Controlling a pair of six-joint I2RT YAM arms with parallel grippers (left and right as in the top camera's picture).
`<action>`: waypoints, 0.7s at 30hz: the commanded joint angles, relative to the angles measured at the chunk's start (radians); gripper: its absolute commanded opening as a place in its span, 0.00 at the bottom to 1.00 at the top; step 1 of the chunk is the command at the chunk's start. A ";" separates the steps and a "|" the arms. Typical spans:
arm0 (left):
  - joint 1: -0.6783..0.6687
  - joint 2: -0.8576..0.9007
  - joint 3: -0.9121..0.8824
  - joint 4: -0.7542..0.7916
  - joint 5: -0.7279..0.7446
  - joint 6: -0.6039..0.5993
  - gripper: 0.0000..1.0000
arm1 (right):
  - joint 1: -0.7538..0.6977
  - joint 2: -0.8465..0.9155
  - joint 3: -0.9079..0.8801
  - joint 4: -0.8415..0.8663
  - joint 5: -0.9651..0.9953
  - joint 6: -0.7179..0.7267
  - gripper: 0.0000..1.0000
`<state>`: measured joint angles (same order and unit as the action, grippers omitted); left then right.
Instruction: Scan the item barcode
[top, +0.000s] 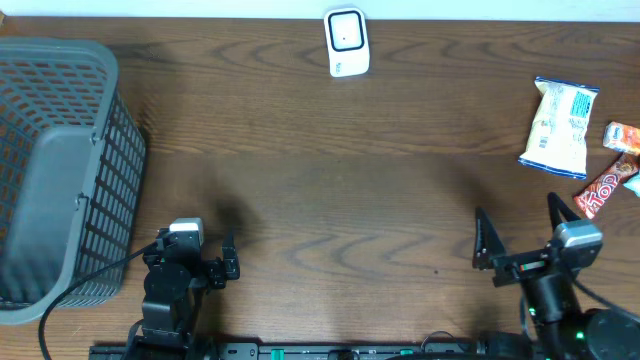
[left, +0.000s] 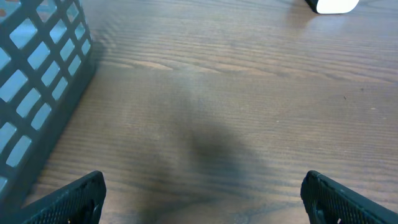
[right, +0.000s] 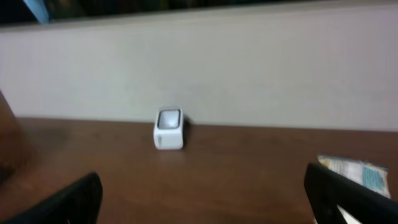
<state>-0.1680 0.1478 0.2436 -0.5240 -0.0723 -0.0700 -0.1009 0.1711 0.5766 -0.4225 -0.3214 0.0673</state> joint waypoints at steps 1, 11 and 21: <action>0.002 -0.006 0.014 0.001 0.009 0.017 0.99 | 0.031 -0.058 -0.099 0.077 0.001 0.006 0.99; 0.002 -0.006 0.014 0.001 0.009 0.017 0.99 | 0.064 -0.156 -0.371 0.327 0.001 0.006 0.99; 0.002 -0.006 0.014 0.001 0.009 0.017 0.99 | 0.064 -0.166 -0.552 0.467 0.002 0.006 0.99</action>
<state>-0.1680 0.1478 0.2436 -0.5243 -0.0723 -0.0700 -0.0460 0.0143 0.0582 0.0223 -0.3214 0.0711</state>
